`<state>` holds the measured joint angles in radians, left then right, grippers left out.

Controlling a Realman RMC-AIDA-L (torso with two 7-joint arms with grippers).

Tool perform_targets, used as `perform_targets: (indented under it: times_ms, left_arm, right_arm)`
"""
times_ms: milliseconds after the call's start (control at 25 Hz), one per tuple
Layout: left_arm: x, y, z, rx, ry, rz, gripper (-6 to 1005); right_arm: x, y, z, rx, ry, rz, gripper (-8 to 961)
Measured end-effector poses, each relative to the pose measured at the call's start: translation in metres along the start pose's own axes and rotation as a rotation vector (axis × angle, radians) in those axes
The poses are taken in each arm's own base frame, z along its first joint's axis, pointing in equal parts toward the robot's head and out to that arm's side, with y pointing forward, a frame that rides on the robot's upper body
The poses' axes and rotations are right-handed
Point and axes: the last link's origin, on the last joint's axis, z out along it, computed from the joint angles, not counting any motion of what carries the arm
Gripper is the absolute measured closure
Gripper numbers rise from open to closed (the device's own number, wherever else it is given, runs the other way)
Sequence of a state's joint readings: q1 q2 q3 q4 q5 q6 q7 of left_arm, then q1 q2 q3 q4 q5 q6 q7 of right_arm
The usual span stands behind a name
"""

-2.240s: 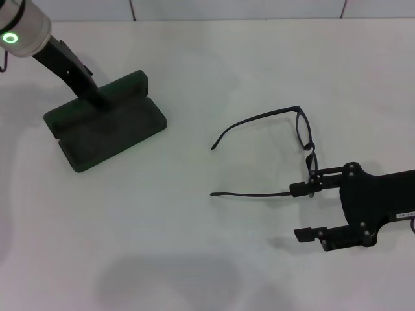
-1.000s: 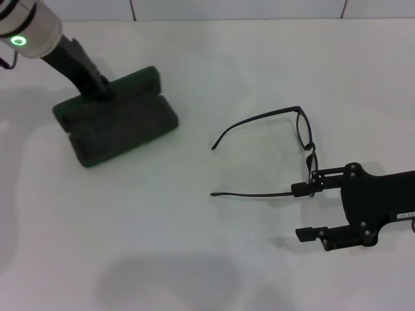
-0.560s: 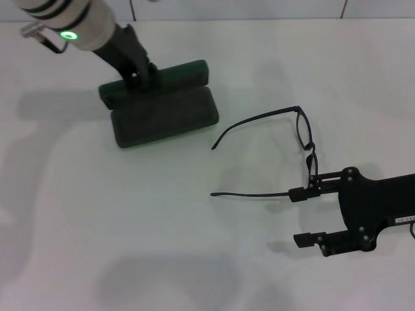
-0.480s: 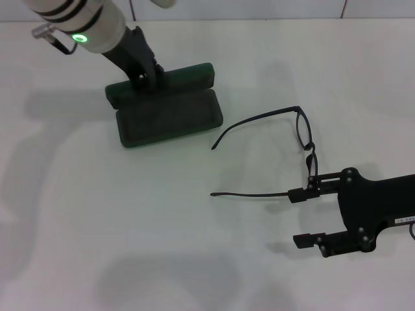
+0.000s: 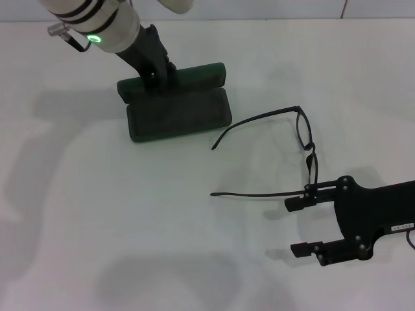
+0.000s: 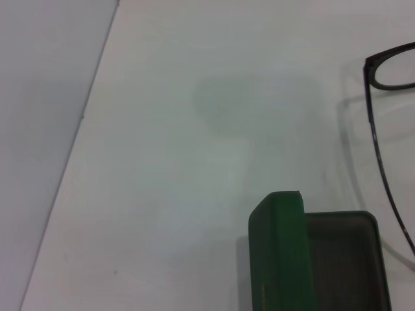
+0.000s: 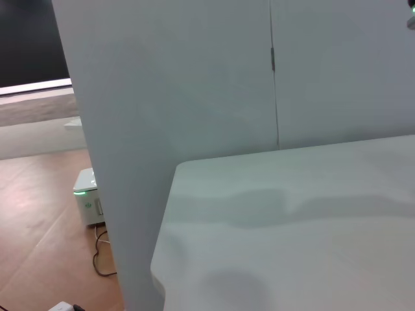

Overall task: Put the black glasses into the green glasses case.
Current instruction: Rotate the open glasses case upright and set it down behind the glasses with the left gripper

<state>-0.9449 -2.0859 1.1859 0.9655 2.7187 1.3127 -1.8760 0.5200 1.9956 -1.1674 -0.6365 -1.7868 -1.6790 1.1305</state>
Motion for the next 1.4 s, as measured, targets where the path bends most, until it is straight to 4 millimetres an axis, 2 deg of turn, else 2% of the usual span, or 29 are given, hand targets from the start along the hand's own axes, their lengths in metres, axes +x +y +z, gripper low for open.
perform_targets:
  times_ms: [520, 880, 1160, 1360, 1400]
  left_arm:
    - [0.0006, 0.0079, 0.0082, -0.029, -0.012, 0.022, 703]
    - [0.005, 0.0056, 0.0081, -0.002, 0.031, -0.002, 680]
    - [0.0056, 0.0049, 0.0057, -0.008, 0.058, -0.038, 404]
    - [-0.0024, 0.0059, 0.0055, -0.006, 0.065, -0.06, 223]
    - [-0.003, 0.0061, 0.0054, -0.007, 0.065, -0.062, 214]
  right_arm:
    - [0.0004, -0.0002, 0.0014, 0.002, 0.001, 0.001, 278]
    - [0.0022, 0.001, 0.0002, 0.005, 0.003, 0.006, 279]
    - [0.0023, 0.0008, -0.0003, 0.008, 0.003, 0.006, 279]
    - [0.0022, 0.0008, -0.0004, 0.008, 0.002, 0.006, 279]
    - [0.0022, 0.0008, -0.0004, 0.008, 0.002, 0.006, 278]
